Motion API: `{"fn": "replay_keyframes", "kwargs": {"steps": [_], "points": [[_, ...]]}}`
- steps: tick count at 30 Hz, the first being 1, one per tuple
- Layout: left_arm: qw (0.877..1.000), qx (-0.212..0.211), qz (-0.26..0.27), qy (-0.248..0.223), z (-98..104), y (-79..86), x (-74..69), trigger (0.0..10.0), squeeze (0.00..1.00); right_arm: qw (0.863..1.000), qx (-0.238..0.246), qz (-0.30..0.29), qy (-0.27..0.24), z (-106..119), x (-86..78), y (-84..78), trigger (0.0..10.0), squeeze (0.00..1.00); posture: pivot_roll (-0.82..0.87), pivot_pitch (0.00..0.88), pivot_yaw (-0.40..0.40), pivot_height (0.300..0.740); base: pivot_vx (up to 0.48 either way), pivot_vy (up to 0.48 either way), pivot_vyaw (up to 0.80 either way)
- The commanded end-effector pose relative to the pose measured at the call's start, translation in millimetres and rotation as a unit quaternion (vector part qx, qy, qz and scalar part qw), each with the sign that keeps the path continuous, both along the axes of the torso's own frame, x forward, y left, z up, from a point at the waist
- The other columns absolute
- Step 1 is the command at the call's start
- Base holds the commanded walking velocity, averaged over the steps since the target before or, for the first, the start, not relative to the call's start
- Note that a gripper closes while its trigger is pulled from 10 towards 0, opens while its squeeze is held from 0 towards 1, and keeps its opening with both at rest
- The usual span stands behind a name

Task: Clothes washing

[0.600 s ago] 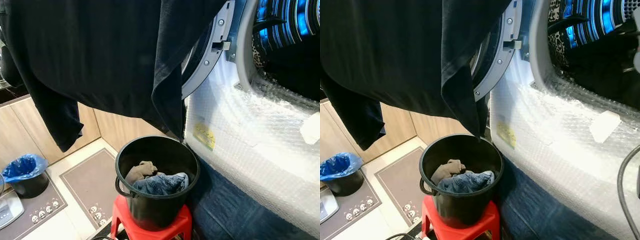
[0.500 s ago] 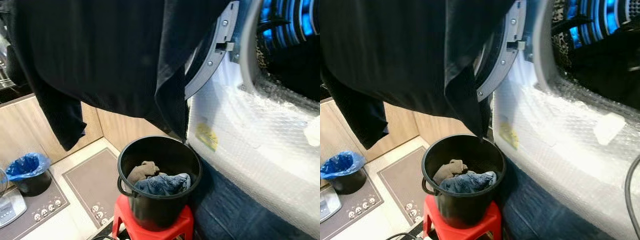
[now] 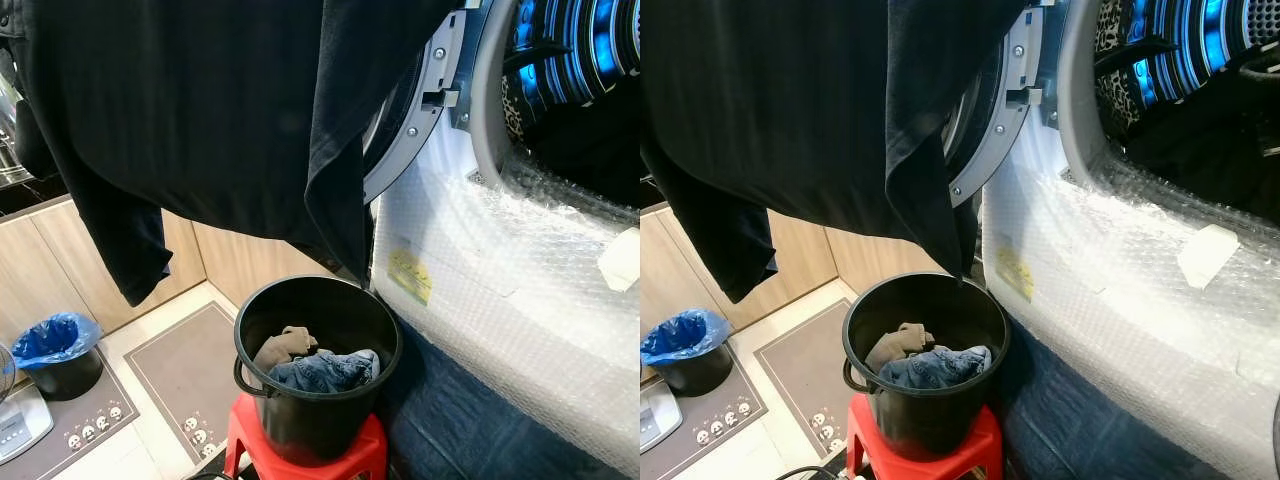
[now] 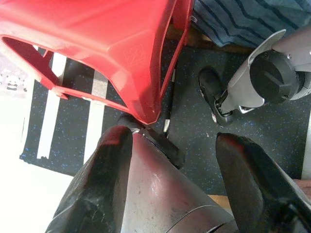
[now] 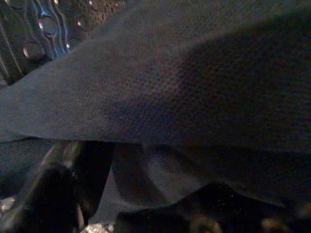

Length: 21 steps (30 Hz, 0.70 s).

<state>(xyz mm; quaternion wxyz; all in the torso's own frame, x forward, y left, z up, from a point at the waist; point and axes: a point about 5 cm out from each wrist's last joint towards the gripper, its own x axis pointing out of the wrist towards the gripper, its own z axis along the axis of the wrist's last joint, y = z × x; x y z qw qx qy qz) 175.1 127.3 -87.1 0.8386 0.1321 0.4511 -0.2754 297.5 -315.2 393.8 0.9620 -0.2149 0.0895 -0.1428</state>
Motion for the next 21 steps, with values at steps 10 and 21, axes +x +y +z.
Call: {"fn": "replay_keyframes", "kwargs": {"steps": [10, 21], "points": [[1.000, 0.014, -0.016, 0.018, -0.2, 4.8, 1.7, 10.0, 0.00, 0.994, 0.030, 0.088, -0.051, 17.1, -6.6, 30.3, 10.0, 0.00, -0.22, 0.000, 0.053, 0.740, 0.000, 0.000, 0.00], [1.000, 0.007, 0.019, 0.019, -1.6, 3.9, -0.5, 10.0, 0.00, 0.988, 0.096, 0.087, -0.082, 33.2, 48.6, 61.3, 10.0, 0.00, -0.14, 0.000, -0.010, 0.740, 0.000, 0.000, 0.00]]}}
